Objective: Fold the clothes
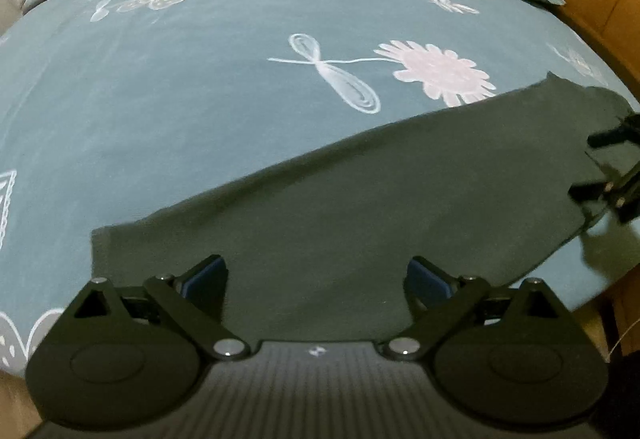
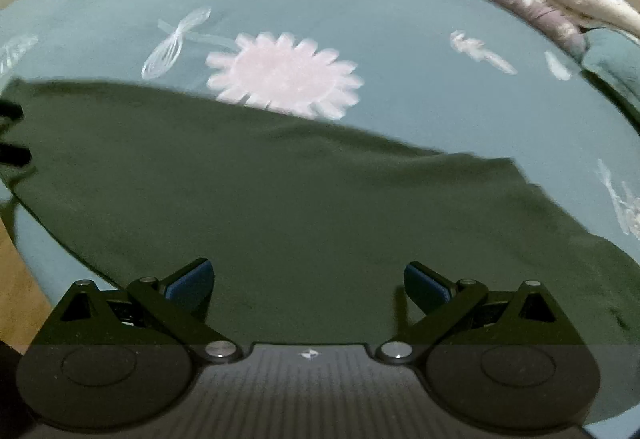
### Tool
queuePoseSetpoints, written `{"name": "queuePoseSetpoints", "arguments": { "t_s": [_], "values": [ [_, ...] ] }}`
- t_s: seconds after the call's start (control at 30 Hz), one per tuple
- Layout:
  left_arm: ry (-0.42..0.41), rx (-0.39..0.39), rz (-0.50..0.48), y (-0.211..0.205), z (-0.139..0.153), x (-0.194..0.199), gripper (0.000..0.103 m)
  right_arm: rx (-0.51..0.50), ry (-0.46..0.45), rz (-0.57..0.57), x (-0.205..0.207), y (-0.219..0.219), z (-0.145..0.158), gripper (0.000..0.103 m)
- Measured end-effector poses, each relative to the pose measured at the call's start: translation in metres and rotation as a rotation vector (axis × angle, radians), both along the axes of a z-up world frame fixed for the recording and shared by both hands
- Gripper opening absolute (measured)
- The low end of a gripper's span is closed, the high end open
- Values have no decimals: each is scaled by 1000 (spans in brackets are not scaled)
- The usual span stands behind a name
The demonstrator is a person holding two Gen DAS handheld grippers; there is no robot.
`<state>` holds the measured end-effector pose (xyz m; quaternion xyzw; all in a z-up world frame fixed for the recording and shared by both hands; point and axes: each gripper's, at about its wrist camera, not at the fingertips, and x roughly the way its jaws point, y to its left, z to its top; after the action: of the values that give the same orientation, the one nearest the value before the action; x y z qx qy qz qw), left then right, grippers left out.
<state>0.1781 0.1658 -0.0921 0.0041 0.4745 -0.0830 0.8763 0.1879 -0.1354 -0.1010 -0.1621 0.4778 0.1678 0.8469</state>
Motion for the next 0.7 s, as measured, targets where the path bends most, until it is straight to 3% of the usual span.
{"name": "queuePoseSetpoints", "arguments": {
  "t_s": [0.2,0.33,0.6,0.7],
  "values": [
    [-20,-23,30,7,9,1,97,5,14,29,2,15,3,103],
    [-45,-20,-37,-10,19,20,97,-16,-20,-47,1,-1,12,103],
    [-35,6,-232,-86,24,46,97,-42,-53,-306,-23,-83,11,103],
    [-29,22,-245,-112,26,46,97,-24,-80,-375,-31,-118,13,103]
  ]
}}
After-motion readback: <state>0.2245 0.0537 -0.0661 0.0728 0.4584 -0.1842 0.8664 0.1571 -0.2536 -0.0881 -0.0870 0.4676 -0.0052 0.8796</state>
